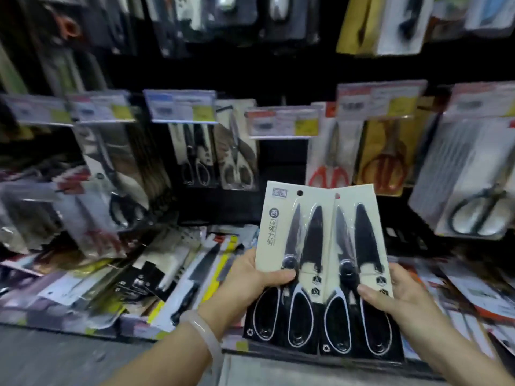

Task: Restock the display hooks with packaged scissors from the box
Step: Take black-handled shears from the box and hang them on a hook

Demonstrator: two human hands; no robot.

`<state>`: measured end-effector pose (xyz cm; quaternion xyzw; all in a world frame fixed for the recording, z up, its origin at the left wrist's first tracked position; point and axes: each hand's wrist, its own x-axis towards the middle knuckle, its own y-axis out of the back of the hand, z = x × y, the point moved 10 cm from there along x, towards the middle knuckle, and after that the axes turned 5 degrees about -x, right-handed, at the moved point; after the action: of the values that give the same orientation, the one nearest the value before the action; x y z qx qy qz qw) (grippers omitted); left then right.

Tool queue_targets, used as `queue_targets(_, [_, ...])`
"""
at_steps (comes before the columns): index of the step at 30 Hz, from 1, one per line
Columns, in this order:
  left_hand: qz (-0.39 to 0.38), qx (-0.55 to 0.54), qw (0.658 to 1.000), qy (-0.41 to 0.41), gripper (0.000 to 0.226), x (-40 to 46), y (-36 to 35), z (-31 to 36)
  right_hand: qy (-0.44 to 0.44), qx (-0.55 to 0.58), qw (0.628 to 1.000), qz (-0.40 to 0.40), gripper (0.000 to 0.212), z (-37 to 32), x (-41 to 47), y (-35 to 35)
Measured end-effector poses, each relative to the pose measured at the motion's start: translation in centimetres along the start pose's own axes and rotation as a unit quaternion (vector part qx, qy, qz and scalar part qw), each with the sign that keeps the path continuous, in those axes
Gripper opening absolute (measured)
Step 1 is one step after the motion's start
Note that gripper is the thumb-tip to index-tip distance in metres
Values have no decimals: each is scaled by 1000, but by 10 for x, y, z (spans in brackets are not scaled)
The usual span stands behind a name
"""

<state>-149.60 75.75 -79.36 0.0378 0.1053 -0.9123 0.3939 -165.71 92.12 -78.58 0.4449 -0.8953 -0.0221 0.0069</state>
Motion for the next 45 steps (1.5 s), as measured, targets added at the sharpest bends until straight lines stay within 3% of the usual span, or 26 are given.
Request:
queue_targets(7, [65,0,997,-43,38,-21,190,50,24,-4,999,-47,90,-26,37,-192])
queue_targets(11, [102,-9,994,-44,53,-22,280,59,17,10,996,-83,85,-25,59,-281])
queue_targets(13, [101,-19,993,-51,64,-21,302,68,35,-15,996,-77,68,-33,69,-305])
queue_targets(15, [99,-32,993,-64,63,-17,313,76,70,-43,995,-64,40,-47,78,-316])
queue_targets(17, [100,-48,991,-80,53,-15,319,83,109,-67,991,-50,32,-65,86,-321])
queue_targets(22, [94,-69,988,-98,69,-18,326,82,180,-33,982,-36,31,-104,104,-332])
queue_targets(31, [117,-72,980,-145,34,-16,329,110,202,8,979,-40,36,-93,120,-358])
queue_targets(33, [119,-63,980,-144,36,-17,326,107,207,25,977,-38,43,-92,119,-355])
queue_targets(38, [118,-63,982,-133,60,-13,317,93,208,53,974,-69,30,-99,123,-354])
queue_targets(45, [137,-99,975,-142,46,-14,318,84,223,51,968,-101,26,-111,123,-359])
